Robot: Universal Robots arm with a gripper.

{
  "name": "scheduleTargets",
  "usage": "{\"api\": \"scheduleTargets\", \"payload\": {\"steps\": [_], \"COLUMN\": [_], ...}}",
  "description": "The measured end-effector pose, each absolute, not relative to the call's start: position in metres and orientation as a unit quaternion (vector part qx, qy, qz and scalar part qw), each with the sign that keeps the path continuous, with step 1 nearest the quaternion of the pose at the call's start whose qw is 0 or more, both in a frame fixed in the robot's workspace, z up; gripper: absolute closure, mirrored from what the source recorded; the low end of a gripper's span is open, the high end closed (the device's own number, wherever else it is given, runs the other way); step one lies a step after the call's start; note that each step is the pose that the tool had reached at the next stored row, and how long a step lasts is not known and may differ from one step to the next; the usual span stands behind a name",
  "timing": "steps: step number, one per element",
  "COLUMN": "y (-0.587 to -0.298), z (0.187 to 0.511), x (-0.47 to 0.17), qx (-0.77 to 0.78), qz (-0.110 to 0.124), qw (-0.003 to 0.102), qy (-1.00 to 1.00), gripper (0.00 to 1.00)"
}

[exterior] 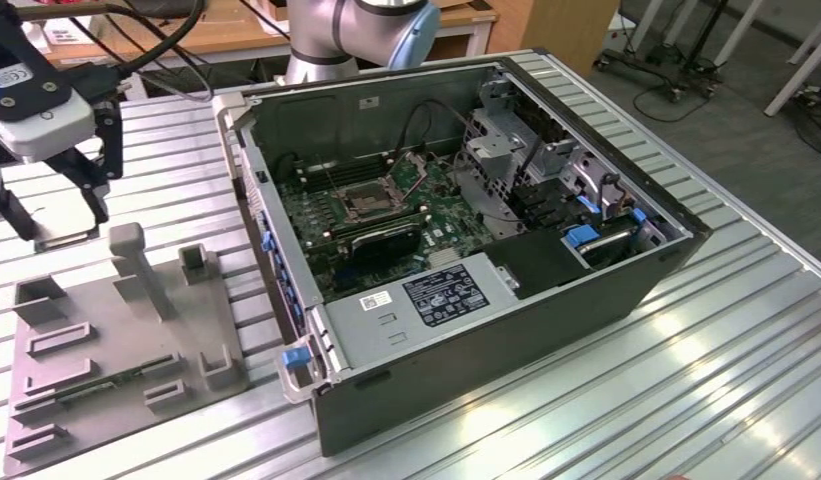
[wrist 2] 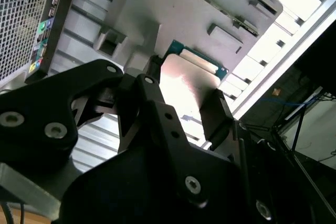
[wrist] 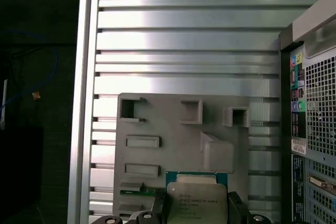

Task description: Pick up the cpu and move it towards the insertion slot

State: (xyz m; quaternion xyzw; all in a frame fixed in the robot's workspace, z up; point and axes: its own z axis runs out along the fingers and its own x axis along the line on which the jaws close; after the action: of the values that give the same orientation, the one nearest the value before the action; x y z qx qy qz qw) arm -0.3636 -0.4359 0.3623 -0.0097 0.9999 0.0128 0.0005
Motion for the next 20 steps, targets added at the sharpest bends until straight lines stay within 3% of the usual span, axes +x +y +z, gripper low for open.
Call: {"api": "scheduleTargets", "payload": {"steps": [20], "y": [-0.436], "z": [0.373], "x": [-0.359], "qx": [-0.010], "qz": [0.013], "qw": [0.000], "qy": [1.000], "gripper": [0.46]}}
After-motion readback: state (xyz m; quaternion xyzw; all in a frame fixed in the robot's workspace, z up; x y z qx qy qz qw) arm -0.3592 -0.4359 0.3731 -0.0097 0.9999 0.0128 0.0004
